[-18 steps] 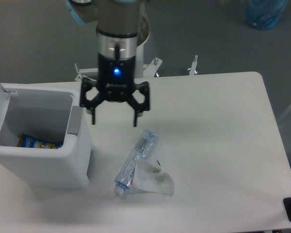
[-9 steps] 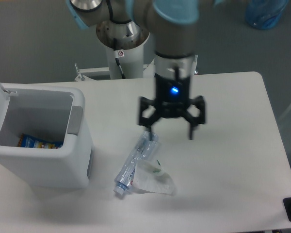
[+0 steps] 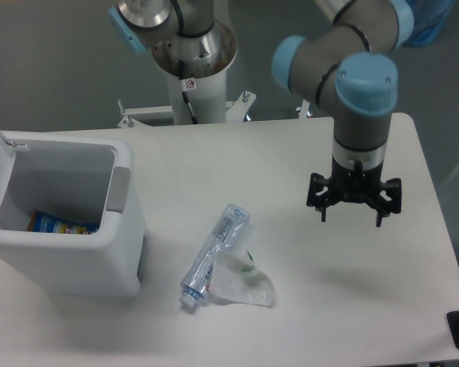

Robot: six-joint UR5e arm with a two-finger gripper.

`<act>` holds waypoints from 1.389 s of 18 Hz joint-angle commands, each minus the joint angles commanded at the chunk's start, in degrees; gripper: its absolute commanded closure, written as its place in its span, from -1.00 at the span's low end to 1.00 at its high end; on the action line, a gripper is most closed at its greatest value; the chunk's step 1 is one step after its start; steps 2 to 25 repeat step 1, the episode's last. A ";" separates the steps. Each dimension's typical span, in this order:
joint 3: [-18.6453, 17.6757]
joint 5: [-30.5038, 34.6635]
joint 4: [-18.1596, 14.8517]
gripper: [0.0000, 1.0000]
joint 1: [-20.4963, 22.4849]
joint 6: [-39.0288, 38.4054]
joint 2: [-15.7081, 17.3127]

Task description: Open the trash can

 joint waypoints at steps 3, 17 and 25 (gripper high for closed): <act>-0.18 0.00 0.00 -1.00 0.00 0.00 0.00; -0.18 0.00 0.00 -1.00 0.00 0.00 0.00; -0.18 0.00 0.00 -1.00 0.00 0.00 0.00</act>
